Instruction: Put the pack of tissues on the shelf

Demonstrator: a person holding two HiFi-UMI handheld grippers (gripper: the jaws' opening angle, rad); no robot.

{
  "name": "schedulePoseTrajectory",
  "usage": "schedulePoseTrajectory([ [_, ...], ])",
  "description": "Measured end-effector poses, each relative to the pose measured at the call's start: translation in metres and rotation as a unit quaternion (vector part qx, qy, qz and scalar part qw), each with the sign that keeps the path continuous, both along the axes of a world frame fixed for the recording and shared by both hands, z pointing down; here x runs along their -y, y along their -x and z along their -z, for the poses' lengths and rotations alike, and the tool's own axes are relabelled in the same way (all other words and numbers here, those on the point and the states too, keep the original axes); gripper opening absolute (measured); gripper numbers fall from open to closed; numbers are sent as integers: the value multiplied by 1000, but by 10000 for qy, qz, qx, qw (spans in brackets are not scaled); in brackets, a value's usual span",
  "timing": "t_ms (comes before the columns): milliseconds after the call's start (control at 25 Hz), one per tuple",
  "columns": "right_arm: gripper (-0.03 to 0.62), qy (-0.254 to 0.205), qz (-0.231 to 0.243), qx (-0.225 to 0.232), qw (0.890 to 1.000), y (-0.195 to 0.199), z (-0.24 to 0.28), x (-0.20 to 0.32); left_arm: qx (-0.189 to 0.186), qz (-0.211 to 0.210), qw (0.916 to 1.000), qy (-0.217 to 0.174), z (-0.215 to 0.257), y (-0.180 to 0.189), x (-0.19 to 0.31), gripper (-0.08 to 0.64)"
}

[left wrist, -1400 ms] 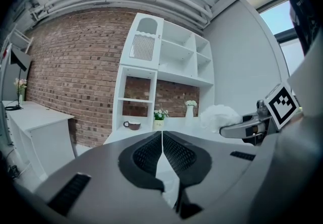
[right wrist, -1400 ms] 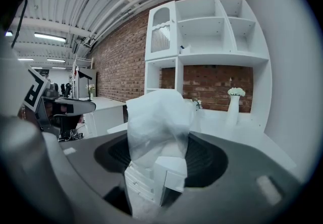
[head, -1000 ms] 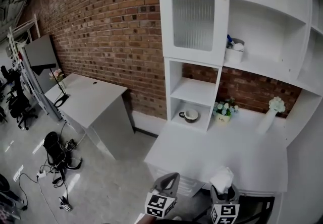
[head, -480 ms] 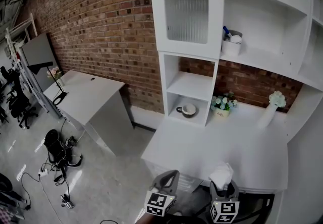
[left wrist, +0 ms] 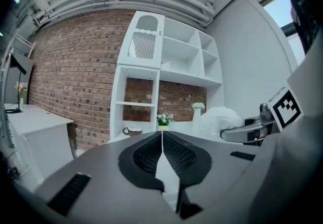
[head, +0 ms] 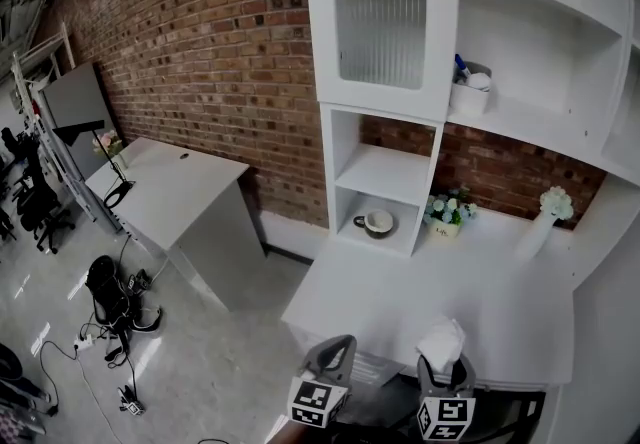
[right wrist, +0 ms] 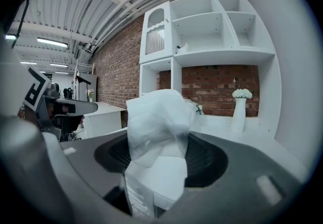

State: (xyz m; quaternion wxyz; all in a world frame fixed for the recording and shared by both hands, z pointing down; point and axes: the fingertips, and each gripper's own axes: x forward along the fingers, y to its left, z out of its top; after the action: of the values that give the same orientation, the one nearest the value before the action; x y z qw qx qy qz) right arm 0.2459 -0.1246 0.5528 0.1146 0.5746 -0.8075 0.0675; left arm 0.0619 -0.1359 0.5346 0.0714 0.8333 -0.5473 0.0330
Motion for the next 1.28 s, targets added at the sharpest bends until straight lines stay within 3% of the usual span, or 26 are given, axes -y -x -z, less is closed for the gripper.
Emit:
schedulePoseTrajectory([
  [320, 278, 9, -10, 14, 10000, 19, 2, 30, 20, 0, 9999, 103, -8, 16, 31, 12],
  [1040, 278, -46, -398, -47, 9992, 75, 5, 117, 135, -502, 9985, 149, -6, 66, 130, 12],
  [1280, 278, 16, -536, -119, 9985, 98, 4, 137, 15, -710, 9974, 146, -7, 85, 158, 12],
])
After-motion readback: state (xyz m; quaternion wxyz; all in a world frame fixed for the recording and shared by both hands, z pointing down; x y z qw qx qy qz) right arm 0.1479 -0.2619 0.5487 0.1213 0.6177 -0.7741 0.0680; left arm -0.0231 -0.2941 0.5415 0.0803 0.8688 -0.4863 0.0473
